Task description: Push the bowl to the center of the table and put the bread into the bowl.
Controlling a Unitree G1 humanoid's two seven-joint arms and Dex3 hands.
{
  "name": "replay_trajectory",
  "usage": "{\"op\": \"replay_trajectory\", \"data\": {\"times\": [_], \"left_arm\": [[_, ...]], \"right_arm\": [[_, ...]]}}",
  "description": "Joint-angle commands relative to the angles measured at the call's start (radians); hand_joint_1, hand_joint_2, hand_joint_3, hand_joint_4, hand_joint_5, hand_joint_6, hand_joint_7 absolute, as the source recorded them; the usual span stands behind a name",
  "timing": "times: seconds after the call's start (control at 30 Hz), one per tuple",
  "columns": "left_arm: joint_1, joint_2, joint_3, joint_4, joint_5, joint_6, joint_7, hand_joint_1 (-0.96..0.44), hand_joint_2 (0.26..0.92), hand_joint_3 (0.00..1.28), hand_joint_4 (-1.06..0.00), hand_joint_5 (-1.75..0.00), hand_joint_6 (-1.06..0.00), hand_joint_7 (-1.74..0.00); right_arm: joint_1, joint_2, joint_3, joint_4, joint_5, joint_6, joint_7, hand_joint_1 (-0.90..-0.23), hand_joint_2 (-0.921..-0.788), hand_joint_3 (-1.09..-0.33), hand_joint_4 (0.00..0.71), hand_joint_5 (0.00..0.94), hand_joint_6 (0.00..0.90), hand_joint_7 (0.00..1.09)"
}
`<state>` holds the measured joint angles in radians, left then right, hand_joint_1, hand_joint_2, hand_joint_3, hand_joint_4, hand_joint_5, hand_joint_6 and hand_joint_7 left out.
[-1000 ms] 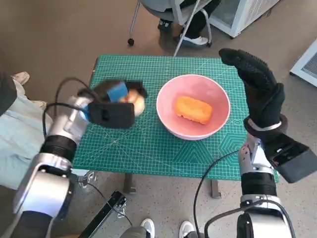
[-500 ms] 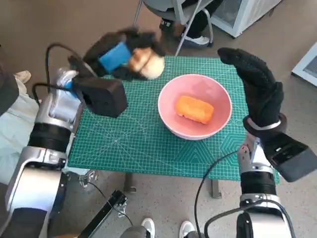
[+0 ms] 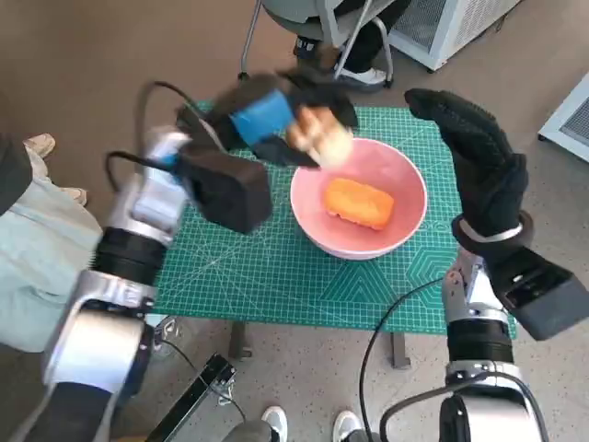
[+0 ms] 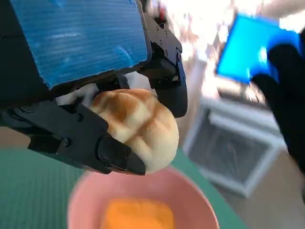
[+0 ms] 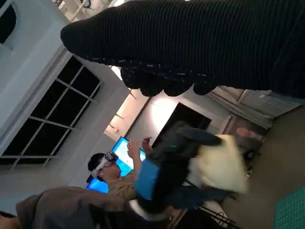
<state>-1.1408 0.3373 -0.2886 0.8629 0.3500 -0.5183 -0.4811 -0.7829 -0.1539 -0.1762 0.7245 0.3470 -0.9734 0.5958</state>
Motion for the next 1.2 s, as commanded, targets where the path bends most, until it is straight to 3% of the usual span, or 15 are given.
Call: {"op": "replay_trajectory", "data": {"times": [0.03,0.2,0.4,0.67,0.93,1.1,1.2], "left_arm": [[-0.024,-0.001,-0.028,0.006,0.019,0.025,-0.044,-0.11,0.814,0.19,-0.17,-0.33,-0.1,-0.75],[-0.017,-0.001,-0.039,0.004,0.024,0.049,-0.063,-0.16,0.79,0.14,-0.09,-0.11,-0.02,-0.62],[0.012,-0.009,-0.033,-0.017,0.022,0.068,-0.051,-0.18,0.789,0.11,-0.04,-0.05,0.0,-0.49],[0.061,-0.015,-0.002,-0.031,-0.013,0.013,-0.013,-0.19,0.811,0.11,-0.04,-0.03,0.0,-0.46],[0.096,-0.033,0.12,0.025,-0.176,-0.103,-0.005,-0.25,0.87,0.08,-0.19,-0.07,-0.15,-0.52],[0.138,-0.064,0.215,0.029,-0.295,-0.16,0.017,-0.27,0.914,0.07,-0.37,-0.05,-0.31,-0.4],[0.178,-0.091,0.273,-0.017,-0.375,-0.16,0.032,-0.27,0.919,0.08,-0.44,-0.05,-0.33,-0.36]], "right_arm": [[0.027,-0.007,0.0,-0.009,-0.004,0.019,-0.002,-0.633,-0.921,-0.722,0.326,0.0,0.016,0.84],[0.035,-0.012,-0.004,-0.021,-0.003,0.024,-0.004,-0.627,-0.921,-0.717,0.326,0.001,0.019,0.84],[0.039,-0.015,-0.011,-0.03,-0.006,0.025,-0.013,-0.625,-0.921,-0.717,0.326,0.001,0.021,0.83],[0.026,-0.018,-0.02,-0.024,-0.015,0.022,-0.033,-0.634,-0.921,-0.717,0.323,0.0,0.01,0.82],[0.0,-0.026,-0.027,-0.022,-0.012,0.033,-0.052,-0.644,-0.921,-0.717,0.32,0.0,0.014,0.82],[-0.008,-0.028,-0.03,-0.037,-0.013,0.048,-0.074,-0.636,-0.921,-0.718,0.326,0.004,0.027,0.81],[-0.013,-0.028,-0.032,-0.045,-0.016,0.055,-0.091,-0.632,-0.921,-0.717,0.33,0.005,0.034,0.81]]}}
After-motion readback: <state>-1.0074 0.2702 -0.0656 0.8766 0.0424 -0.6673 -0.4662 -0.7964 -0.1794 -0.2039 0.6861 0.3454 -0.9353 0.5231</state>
